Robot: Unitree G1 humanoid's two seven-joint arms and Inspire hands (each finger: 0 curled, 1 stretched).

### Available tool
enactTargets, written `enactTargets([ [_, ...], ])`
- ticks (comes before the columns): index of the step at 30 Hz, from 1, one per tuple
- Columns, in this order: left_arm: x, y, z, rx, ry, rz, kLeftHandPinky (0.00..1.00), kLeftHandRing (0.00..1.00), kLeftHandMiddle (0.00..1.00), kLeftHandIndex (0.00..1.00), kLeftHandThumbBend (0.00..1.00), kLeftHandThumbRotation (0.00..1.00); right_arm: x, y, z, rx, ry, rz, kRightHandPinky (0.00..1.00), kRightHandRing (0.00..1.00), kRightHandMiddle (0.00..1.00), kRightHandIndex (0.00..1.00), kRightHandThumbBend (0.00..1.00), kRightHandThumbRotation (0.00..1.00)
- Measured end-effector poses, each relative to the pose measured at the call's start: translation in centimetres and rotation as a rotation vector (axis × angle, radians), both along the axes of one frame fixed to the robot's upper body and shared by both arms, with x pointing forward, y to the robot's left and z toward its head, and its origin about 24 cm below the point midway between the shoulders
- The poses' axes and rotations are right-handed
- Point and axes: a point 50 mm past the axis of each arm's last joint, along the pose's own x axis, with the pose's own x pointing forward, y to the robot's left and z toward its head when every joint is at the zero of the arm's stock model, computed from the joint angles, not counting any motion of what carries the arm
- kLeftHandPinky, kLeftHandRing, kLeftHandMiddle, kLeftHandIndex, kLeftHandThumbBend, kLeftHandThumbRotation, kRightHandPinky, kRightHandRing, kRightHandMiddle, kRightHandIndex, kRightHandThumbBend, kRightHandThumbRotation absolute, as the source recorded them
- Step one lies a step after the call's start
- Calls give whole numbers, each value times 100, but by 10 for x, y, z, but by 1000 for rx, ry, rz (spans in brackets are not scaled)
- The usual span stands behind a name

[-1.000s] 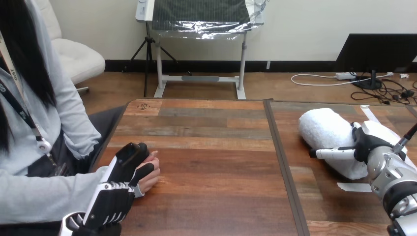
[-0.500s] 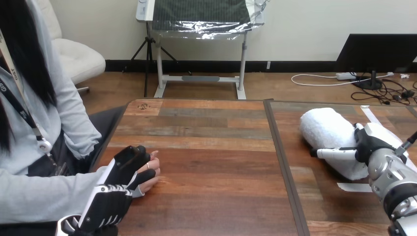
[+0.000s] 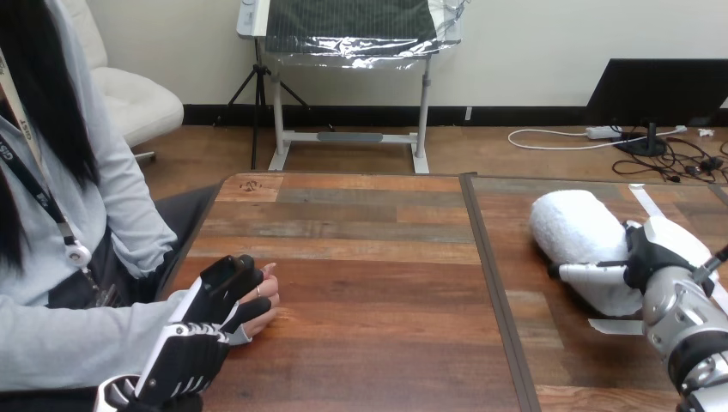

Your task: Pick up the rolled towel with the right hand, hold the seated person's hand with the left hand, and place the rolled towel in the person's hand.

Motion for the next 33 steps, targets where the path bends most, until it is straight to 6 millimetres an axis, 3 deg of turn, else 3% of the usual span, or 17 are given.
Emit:
enactTargets([
  [12,0,0,0,-3,-3,1,76,87,89,90,97,58,-2,-3,1,-35,-62,-35,35,50,58,60,95,5],
  [25,0,1,2,-10,-20,0,79,89,90,90,99,56,0,-2,4,-34,-110,-47,36,49,56,52,93,0],
  [33,-1,2,2,-30,-29,9,81,89,90,89,94,57,0,-2,4,-9,-128,-72,33,47,55,51,82,0],
])
